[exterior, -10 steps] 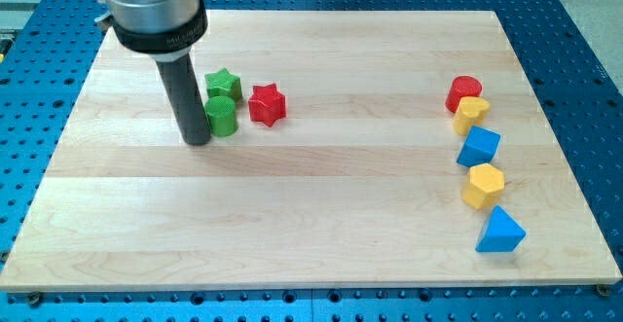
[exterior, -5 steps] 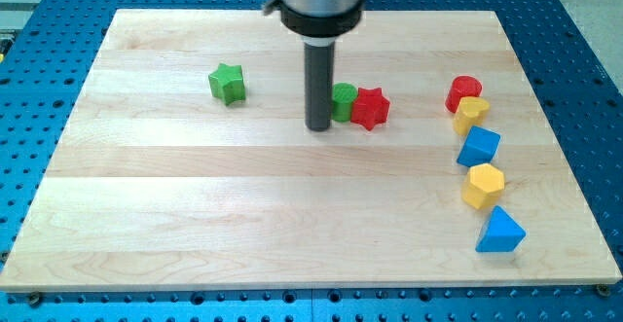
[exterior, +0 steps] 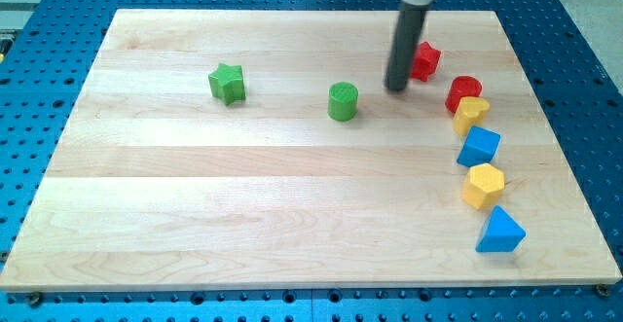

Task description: Move the red star to the top of the red circle

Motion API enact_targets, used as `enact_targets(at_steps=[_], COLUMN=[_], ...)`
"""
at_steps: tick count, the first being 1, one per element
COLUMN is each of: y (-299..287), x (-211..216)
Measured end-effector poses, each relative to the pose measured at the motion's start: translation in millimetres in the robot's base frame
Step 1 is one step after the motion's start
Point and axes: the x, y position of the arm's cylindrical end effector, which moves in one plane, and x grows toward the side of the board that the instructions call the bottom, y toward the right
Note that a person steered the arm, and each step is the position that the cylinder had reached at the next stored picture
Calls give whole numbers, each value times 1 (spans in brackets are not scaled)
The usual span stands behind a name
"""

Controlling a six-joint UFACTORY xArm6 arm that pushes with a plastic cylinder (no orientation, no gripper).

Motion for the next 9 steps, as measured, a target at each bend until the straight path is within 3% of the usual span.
enact_targets(at_steps=[1,3,4,5,6,9], y=[6,106,118,216,219,126], x=[-34,-34,-79,-106,-71,-50])
